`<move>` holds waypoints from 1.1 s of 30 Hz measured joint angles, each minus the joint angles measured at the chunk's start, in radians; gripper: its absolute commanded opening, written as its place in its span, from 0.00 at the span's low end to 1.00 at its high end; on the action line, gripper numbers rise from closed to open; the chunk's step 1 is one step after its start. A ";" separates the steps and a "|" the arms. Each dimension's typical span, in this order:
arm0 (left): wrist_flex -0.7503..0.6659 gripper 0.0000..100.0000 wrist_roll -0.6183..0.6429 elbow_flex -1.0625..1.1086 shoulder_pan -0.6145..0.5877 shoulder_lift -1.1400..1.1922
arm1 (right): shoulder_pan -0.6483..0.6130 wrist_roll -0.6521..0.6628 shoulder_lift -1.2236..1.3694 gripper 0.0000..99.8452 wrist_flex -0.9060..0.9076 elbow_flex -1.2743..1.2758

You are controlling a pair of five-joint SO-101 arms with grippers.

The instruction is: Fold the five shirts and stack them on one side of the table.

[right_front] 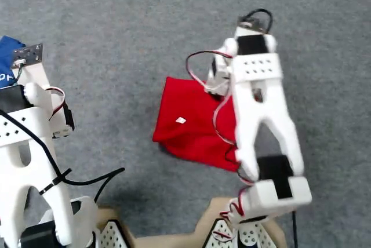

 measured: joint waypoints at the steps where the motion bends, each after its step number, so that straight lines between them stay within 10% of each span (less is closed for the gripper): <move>1: 0.000 0.06 0.000 0.000 0.000 0.000 | -0.014 -0.028 0.043 0.18 -0.006 -0.012; 33: 0.000 0.06 -0.002 0.002 0.000 0.000 | -0.060 -0.195 0.654 0.03 0.035 -0.499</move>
